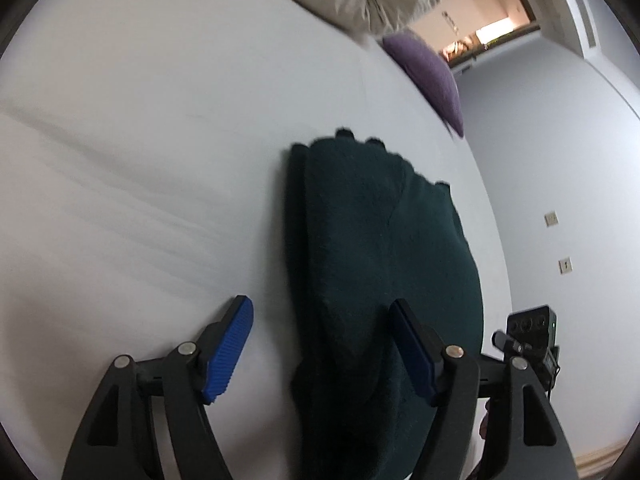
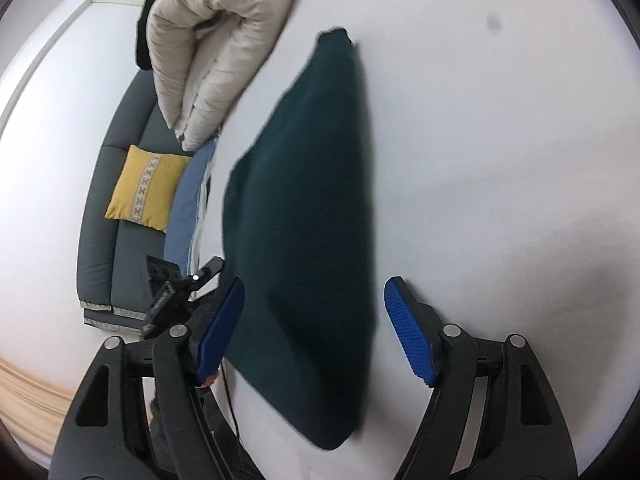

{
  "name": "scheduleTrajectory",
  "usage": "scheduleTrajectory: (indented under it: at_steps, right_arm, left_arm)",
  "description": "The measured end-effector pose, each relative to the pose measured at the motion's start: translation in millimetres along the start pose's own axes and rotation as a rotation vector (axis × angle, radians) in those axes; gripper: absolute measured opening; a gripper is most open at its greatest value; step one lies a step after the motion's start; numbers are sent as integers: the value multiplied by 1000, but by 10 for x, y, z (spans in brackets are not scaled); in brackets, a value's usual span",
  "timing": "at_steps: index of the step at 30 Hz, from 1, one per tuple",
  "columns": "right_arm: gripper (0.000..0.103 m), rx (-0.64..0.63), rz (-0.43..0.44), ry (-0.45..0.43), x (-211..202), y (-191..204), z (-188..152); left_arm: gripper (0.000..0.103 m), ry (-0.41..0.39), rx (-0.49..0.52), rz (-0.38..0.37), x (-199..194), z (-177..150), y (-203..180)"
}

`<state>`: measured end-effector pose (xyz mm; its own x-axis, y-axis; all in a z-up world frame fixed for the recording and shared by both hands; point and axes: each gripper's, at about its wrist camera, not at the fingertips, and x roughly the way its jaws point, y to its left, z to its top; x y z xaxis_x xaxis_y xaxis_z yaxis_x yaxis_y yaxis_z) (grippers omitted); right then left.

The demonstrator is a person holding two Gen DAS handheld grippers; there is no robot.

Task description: Fold small clothes

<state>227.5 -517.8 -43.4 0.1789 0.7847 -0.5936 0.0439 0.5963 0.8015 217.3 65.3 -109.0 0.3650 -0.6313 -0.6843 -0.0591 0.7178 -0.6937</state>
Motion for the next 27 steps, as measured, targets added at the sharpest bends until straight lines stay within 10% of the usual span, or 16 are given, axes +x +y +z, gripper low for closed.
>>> scheduleTrajectory:
  at_steps: [9,13,27]
  right_arm:
    - [73,23,17,28,245,15,110]
    - [72,33,-9,38,367,58,177]
    - [41,-143,-154,-11,-10,685,-186]
  left_arm:
    - [59,127,-60,-119,263,103,-77]
    - [37,143,-105,-130,346,132,-46]
    - [25,81,79,-47,-74,-200,-845]
